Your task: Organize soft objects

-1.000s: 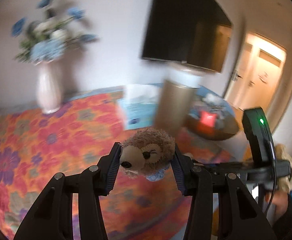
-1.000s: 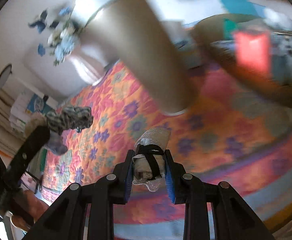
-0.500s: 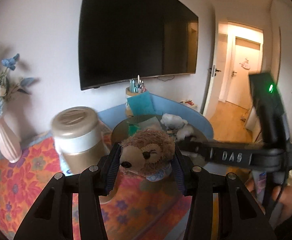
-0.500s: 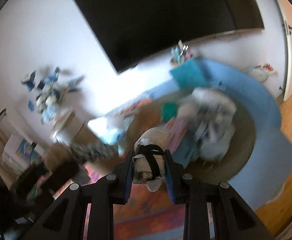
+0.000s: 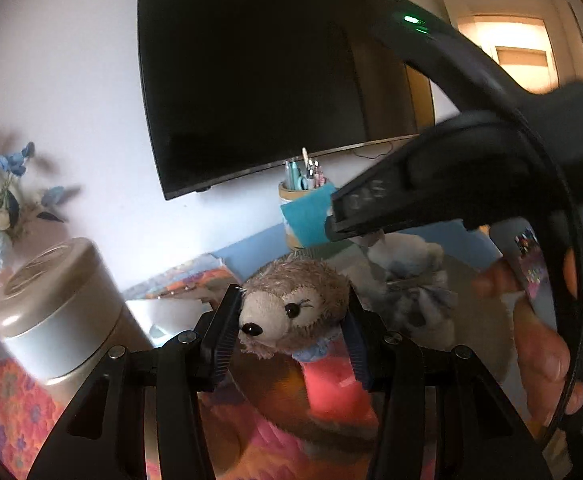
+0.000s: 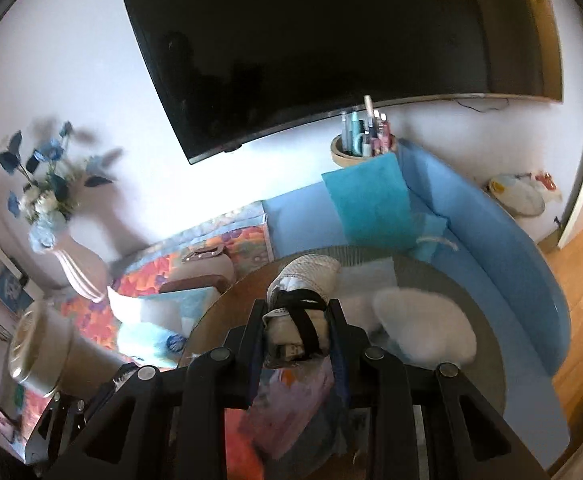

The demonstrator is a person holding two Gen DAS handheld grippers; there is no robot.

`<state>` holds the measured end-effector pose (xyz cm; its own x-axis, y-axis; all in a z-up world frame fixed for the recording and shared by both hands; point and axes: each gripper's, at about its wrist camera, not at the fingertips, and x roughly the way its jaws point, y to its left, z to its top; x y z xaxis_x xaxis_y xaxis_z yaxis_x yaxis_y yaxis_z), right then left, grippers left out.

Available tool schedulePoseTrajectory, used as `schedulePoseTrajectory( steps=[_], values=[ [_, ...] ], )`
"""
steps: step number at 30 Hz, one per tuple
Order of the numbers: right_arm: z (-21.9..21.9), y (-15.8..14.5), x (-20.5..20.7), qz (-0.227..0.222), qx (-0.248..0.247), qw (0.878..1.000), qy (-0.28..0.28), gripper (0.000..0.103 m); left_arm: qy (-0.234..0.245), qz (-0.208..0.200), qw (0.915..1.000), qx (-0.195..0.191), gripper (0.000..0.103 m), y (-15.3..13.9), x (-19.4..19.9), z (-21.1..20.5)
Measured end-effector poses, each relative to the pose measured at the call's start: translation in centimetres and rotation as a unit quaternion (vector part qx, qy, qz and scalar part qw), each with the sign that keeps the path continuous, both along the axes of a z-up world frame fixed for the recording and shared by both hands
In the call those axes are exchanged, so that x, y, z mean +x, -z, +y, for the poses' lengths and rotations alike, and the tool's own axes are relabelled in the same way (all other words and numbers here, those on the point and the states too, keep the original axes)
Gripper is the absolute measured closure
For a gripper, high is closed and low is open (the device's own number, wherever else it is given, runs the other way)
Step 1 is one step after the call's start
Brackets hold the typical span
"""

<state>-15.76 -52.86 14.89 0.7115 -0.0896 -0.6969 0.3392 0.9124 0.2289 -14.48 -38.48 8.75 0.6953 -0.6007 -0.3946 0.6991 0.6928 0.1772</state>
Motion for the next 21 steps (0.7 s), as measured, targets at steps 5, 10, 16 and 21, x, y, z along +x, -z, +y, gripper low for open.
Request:
schedulePoseTrajectory(
  steps=[5, 10, 16, 21],
  values=[
    [-0.8, 1.2, 2.5, 0.034, -0.003, 0.999, 0.007, 0.064, 0.010, 0.010, 0.9999, -0.003, 0.045, 0.9, 0.5, -0.4],
    [-0.8, 1.3, 1.5, 0.024, -0.004, 1.000, 0.009, 0.057, 0.030, -0.040, 0.9987, 0.011, 0.024, 1.1, -2.0, -0.1],
    [-0.3, -0.1, -1.1, 0.003, 0.001, 1.000, 0.021, 0.053, 0.042, -0.058, 0.9974, -0.005, 0.021, 0.0, -4.0, 1.0],
    [1.2, -1.4, -4.1, -0.012, 0.003, 1.000, 0.020, 0.052, 0.056, -0.069, 0.9957, -0.025, 0.021, -1.5, -6.9, 5.1]
  ],
)
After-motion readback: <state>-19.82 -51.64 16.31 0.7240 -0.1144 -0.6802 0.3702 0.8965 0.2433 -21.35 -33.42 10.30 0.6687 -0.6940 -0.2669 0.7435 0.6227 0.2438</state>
